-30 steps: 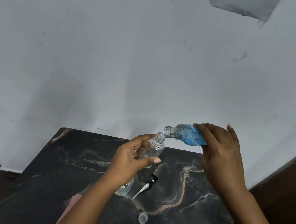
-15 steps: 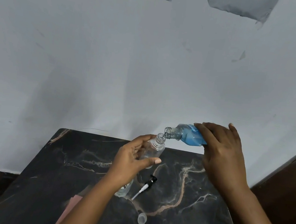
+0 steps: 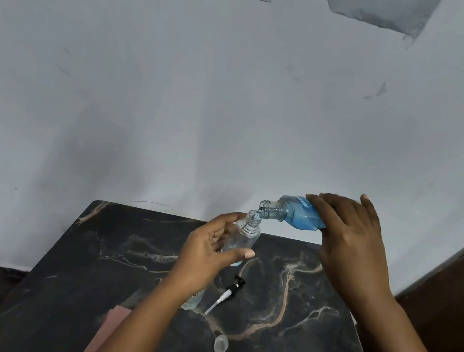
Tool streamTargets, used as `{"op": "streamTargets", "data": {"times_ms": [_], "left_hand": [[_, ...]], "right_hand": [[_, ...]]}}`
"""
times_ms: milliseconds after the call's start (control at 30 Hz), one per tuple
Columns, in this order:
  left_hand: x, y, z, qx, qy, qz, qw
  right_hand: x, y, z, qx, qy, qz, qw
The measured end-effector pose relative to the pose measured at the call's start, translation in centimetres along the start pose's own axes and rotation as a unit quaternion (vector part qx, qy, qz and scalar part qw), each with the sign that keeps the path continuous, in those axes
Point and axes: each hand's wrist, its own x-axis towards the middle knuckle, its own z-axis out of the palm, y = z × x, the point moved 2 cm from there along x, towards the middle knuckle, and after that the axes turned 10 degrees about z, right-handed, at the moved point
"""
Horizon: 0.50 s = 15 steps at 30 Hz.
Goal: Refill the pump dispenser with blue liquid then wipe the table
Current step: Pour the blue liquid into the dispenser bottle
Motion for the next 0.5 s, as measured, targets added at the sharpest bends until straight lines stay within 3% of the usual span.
{"op": "streamTargets", "data": {"times_ms": [500], "left_hand": [[0.15,-0.12,0.49,-0.010,-0.002,-0.004,1.000]], "right_hand": [[0.16,0.64,0.21,-0.013,0.000,-0.006,1.000]]}}
